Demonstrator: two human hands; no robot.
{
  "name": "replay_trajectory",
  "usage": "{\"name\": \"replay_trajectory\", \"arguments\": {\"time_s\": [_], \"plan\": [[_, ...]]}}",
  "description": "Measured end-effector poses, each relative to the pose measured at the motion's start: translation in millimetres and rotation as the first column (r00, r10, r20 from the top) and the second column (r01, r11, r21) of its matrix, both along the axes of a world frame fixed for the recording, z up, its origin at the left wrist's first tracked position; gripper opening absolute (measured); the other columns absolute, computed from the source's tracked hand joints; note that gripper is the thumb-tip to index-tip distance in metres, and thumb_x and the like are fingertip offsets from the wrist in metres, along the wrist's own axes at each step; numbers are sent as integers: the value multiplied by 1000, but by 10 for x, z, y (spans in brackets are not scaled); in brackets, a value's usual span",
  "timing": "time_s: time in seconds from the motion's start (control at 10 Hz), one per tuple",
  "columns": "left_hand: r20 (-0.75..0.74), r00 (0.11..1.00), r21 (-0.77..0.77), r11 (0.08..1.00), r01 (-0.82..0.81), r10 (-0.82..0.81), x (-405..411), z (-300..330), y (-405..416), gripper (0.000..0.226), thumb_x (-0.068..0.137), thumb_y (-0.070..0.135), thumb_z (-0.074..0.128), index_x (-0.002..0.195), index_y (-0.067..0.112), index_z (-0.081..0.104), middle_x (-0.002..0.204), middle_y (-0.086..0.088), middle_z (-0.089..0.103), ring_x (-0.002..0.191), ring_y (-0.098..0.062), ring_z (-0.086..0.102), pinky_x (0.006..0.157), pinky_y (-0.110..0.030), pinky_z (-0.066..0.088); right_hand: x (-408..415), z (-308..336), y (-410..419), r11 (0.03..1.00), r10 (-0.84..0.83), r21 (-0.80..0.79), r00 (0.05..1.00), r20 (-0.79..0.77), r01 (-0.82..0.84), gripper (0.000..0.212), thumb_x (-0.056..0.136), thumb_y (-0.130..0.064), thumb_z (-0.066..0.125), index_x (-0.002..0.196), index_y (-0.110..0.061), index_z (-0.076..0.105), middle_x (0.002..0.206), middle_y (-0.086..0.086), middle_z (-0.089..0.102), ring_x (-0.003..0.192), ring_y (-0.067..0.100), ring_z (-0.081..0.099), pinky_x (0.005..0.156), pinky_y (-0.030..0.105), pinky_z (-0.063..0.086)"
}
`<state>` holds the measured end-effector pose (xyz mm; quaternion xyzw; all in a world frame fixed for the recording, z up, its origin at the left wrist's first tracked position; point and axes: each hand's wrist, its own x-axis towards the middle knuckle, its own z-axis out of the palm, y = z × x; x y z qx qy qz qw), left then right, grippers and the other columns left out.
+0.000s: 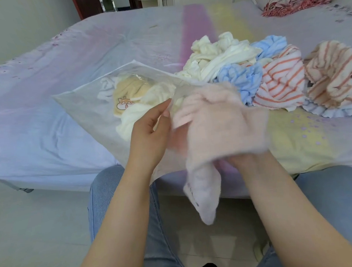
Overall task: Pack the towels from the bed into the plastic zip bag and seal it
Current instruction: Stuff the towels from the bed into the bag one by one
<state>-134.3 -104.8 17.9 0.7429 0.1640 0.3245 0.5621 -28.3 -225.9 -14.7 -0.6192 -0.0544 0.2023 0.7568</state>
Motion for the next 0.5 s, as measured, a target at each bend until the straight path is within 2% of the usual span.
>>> {"name": "replay_trajectory", "arguments": {"time_s": [0.1,0.2,0.3,0.4,0.5], "plan": [[60,998,-58,998,-5,9,11,50,-41,26,98,17,53,118,22,68,115,16,69,112,6,58,96,-16,44,-8,52,71,972,-122,198,992,-36,127,23,101,-10,33,118,-10,49,98,-4,55,82,7,56,74,26,48],[185,982,-144,990,3,24,40,110,-39,26,98,13,51,114,25,67,116,12,69,117,-1,58,102,-23,43,-114,-111,272,881,130,-449,838,530,148,37,92,-21,45,128,-17,40,105,-3,53,91,14,55,77,35,47],[195,981,-138,990,16,11,53,120,-13,27,99,11,49,118,21,65,121,5,67,120,-5,58,103,-26,43,-170,-288,289,573,511,-808,712,483,137,49,91,-30,45,137,-33,29,124,7,45,106,33,53,74,37,41],[126,992,-82,996,23,-13,54,82,-6,27,99,11,50,119,18,65,115,11,68,113,3,59,93,-14,45,-177,-279,111,598,441,-796,789,427,97,56,94,-47,42,143,-37,18,120,8,47,101,35,56,74,36,42],[93,996,-60,998,15,-10,73,19,-7,27,99,13,50,119,21,66,118,10,67,116,3,58,97,-16,44,-235,-256,-69,703,271,-711,911,310,33,62,88,-63,43,131,-24,25,102,-1,59,100,31,61,75,36,43]]}}
